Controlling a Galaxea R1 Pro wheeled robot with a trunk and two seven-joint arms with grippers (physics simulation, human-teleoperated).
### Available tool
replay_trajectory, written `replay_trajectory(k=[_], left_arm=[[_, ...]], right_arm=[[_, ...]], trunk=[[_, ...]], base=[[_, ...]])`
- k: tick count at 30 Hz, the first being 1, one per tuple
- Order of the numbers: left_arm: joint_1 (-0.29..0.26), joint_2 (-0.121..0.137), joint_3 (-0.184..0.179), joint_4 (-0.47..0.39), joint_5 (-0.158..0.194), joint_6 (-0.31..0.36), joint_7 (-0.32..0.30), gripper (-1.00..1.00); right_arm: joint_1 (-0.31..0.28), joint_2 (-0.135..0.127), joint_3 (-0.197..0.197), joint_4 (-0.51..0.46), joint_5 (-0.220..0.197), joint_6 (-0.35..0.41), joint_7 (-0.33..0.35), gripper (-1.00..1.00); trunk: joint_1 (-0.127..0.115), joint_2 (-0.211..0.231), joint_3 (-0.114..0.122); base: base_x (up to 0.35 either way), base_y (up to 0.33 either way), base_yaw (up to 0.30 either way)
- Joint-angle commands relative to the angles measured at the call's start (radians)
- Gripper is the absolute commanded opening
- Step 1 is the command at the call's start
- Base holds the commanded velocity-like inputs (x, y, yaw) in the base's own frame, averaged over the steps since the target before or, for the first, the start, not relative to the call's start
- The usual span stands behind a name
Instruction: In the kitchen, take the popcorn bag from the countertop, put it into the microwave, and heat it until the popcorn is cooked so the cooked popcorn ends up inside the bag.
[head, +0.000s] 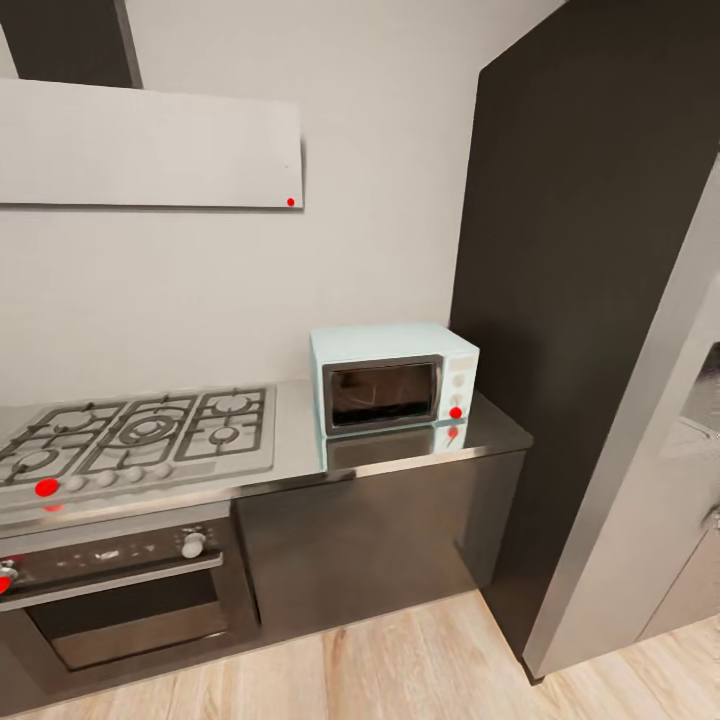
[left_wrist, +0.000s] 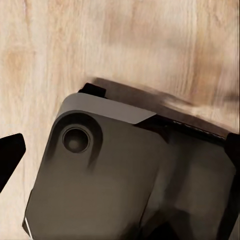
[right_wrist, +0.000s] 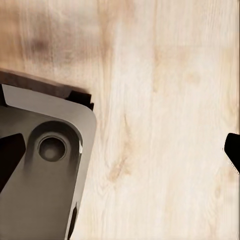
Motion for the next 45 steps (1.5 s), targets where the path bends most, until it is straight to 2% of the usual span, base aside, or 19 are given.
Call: replay_trajectory(k=[1, 12, 21, 45], left_arm=[[-0.001, 0.0, -0.008, 0.0, 0.007, -0.003, 0.004, 1.0], [-0.001, 0.001, -0.008, 0.0, 0.007, -0.005, 0.004, 1.0], [-0.001, 0.002, -0.008, 0.0, 0.007, -0.006, 0.004, 1.0], [-0.001, 0.002, -0.007, 0.0, 0.007, -0.006, 0.004, 1.0]], right_arm=[[-0.001, -0.001, -0.008, 0.003, 0.007, -0.004, 0.002, 1.0], [-0.001, 0.0, -0.008, 0.003, 0.008, 0.0, 0.002, 1.0], [-0.001, -0.001, -0.007, 0.003, 0.009, 0.0, 0.002, 1.0], [-0.001, 0.0, -0.007, 0.003, 0.009, -0.002, 0.002, 1.0]], trunk=[[0.0, -0.001, -0.001], [0.0, -0.001, -0.001], [0.0, -0.001, -0.005], [0.0, -0.001, -0.014]], base=[[0.0, -0.285, 0.0], [0.0, -0.285, 0.004], [0.0, -0.231, 0.246], [0.0, -0.011, 0.247]])
